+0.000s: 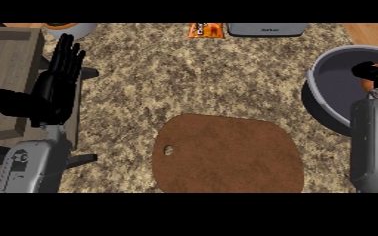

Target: Pick the squash from the cutting board and place it in the pot

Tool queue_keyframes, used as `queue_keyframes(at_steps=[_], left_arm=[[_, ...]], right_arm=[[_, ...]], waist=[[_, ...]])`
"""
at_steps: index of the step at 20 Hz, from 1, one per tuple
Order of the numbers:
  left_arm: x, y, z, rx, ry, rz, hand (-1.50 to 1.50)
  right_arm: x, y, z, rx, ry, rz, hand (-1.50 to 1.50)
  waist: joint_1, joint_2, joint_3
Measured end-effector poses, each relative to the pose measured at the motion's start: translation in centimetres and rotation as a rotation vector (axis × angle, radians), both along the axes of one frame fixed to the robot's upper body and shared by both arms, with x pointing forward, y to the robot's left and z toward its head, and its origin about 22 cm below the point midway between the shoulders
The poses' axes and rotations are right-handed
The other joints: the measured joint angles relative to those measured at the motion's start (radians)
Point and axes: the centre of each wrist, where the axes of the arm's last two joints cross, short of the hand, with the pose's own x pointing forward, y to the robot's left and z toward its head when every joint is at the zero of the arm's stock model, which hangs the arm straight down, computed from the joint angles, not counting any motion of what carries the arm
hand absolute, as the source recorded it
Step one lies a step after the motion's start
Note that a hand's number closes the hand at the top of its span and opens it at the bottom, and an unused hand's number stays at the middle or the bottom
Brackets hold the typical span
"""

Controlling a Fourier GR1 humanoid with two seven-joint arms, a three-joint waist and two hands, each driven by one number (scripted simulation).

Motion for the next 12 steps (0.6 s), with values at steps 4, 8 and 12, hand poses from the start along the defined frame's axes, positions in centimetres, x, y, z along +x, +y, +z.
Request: queue_keyframes(at_steps=[4, 8, 12], left_arm=[[-0.2, 0.5, 0.3, -0.001, -0.001, -0.004, 0.00], [-0.6, 0.4, 0.0, -0.005, -0.002, -0.010, 0.00], [-0.1, 0.4, -0.1, -0.007, -0.005, -0.002, 0.00]], right_arm=[[-1.1, -2.5, -2.0, 0.026, 0.017, -0.021, 1.50], [-1.3, -4.4, -3.5, 0.131, 0.025, -0.033, 1.50], [-1.9, -5.3, -5.4, 0.293, -0.051, -0.008, -1.50]], waist=[[0.002, 0.000, 0.000], [0.004, 0.002, 0.000], [0.001, 0.002, 0.001]])
